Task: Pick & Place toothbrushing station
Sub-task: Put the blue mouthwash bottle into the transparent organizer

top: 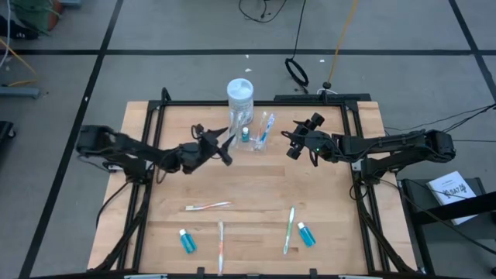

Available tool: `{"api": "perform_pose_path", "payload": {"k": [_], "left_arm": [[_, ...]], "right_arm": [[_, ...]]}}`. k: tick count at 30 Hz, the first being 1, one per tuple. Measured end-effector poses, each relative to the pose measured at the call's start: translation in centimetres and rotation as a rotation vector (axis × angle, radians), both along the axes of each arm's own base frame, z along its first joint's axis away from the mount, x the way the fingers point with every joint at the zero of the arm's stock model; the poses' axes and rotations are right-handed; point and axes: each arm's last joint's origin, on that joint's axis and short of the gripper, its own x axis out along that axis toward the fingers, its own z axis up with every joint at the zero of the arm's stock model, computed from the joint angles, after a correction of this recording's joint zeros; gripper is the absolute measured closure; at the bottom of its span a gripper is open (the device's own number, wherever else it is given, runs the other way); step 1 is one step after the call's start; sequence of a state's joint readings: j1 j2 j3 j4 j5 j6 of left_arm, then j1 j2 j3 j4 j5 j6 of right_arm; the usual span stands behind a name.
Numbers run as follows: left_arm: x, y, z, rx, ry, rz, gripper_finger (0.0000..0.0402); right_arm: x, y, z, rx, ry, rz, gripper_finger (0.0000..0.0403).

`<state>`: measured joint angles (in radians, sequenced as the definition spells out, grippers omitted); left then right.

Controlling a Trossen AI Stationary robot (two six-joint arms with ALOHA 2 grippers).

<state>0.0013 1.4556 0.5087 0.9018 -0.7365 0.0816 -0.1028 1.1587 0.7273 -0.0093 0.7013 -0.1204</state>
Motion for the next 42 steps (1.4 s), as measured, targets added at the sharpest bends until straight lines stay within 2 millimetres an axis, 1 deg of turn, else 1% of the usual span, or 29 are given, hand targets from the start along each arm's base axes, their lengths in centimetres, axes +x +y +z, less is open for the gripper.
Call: {"api": "perform_pose_path", "payload": {"k": [5,8,10,13,15,17,19,22,25,27,29,35,39,42], "left_arm": [[-1.2,-1.7,3.2,-0.064,-0.069,-0.118,0.0218],[-1.1,-2.4,5.4,-0.072,-0.062,-0.212,0.0218],[-0.5,-2.7,7.1,-0.023,-0.041,-0.261,0.0218],[0.3,-2.7,9.1,0.131,0.094,-0.31,0.0218],[0.8,-2.8,9.6,0.2,0.24,-0.376,0.0218],[0.7,-2.8,9.1,0.205,0.432,-0.457,0.0218],[0.2,-3.0,8.5,0.153,0.59,-0.549,0.0218],[-1.1,-3.4,6.7,-0.047,0.767,-0.672,0.0218],[-2.7,-4.2,5.0,-0.325,0.899,-0.733,0.0218],[-3.5,-5.0,4.0,-0.469,0.939,-0.768,0.0218],[-4.3,-6.2,2.8,-0.526,0.99,-0.825,0.0218],[-6.2,-10.1,-0.3,-0.543,1.047,-1.009,0.0218],[-7.2,-12.6,-1.5,-0.535,1.0,-1.219,0.0218],[-8.0,-13.8,-2.4,-0.556,0.968,-1.273,0.0218]], "right_arm": [[0.0,0.0,0.0,0.0,0.0,0.0,0.0195],[0.0,0.0,0.0,0.0,0.001,0.0,0.0195],[0.0,0.0,0.0,0.0,0.004,0.0,0.0195],[0.0,0.0,-0.1,0.001,0.008,0.0,0.0195],[-0.1,0.0,-0.1,0.002,0.016,0.0,0.0195],[-0.1,0.0,-0.1,0.002,0.019,0.0,0.0195],[-0.1,0.0,-0.1,-0.001,0.022,0.001,0.0195],[-0.1,0.0,-0.1,-0.001,0.022,0.001,0.0195],[-0.1,0.0,-0.1,0.001,0.019,-0.001,0.0195],[-0.1,0.0,-0.1,0.003,0.016,-0.002,0.0195],[-0.1,0.0,-0.1,0.003,0.016,-0.002,0.0195],[-0.1,0.0,-0.1,0.004,0.016,-0.003,0.0195],[-0.1,0.0,-0.1,0.004,0.016,-0.003,0.0195],[-0.1,0.0,-0.1,0.004,0.016,-0.003,0.0195]]}}
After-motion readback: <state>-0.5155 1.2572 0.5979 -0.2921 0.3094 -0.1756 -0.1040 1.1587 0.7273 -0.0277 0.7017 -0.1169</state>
